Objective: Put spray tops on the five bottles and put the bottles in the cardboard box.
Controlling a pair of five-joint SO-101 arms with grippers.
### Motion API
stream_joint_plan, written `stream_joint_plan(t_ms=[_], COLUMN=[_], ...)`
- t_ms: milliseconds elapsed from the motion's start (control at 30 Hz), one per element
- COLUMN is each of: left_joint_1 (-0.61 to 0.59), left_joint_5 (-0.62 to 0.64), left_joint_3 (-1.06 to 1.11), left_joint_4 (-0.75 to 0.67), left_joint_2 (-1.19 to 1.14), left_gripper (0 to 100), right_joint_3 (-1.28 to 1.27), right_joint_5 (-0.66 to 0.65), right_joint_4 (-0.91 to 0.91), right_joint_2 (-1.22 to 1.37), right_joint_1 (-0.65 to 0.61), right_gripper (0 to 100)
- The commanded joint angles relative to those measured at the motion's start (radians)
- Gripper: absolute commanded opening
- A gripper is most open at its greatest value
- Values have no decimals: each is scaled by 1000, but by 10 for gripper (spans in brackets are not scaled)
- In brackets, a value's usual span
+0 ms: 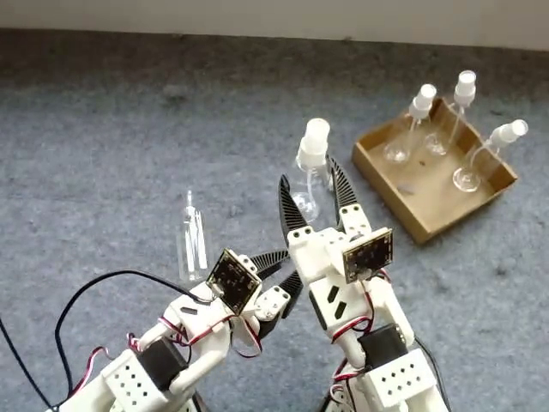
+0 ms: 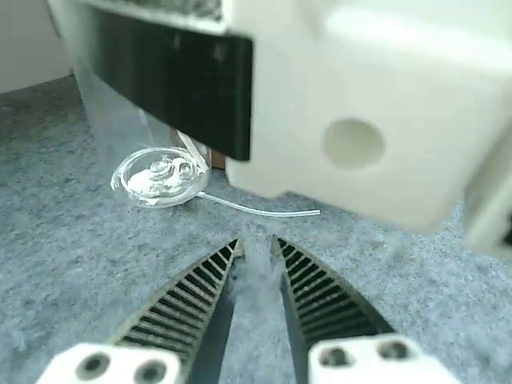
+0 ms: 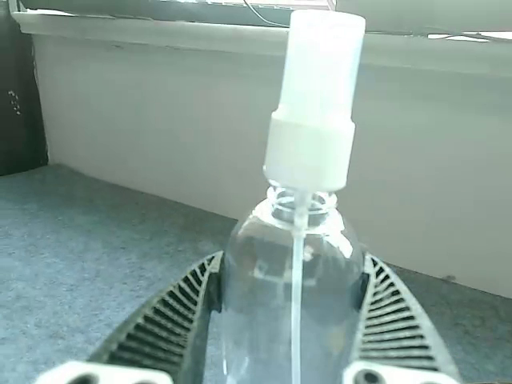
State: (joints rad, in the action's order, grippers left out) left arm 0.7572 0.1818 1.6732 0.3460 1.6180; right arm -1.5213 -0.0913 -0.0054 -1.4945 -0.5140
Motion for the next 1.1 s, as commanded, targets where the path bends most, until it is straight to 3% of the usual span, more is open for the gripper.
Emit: stream_joint_plan(t_ms=[0, 200, 700, 833, 1067], left_joint_1=[19, -65, -231, -248, -242], left_joint_5=[9, 9, 9, 9, 9], left_joint_3=[22, 30, 27, 28, 30], left_joint_4=[-87, -140, -141, -141, -135], left_joint_2=[15, 15, 15, 15, 15], left_gripper=[6, 6, 6, 6, 6], right_joint_3=[77, 162, 171, 173, 170], right_joint_5=[0, 0, 0, 0, 0], right_joint_4=[48, 188, 202, 202, 202], right_joint_2=[-13, -15, -15, -15, -15], right_joint_1=[-90, -196, -185, -107, 154], right_gripper=[177, 177, 177, 177, 177])
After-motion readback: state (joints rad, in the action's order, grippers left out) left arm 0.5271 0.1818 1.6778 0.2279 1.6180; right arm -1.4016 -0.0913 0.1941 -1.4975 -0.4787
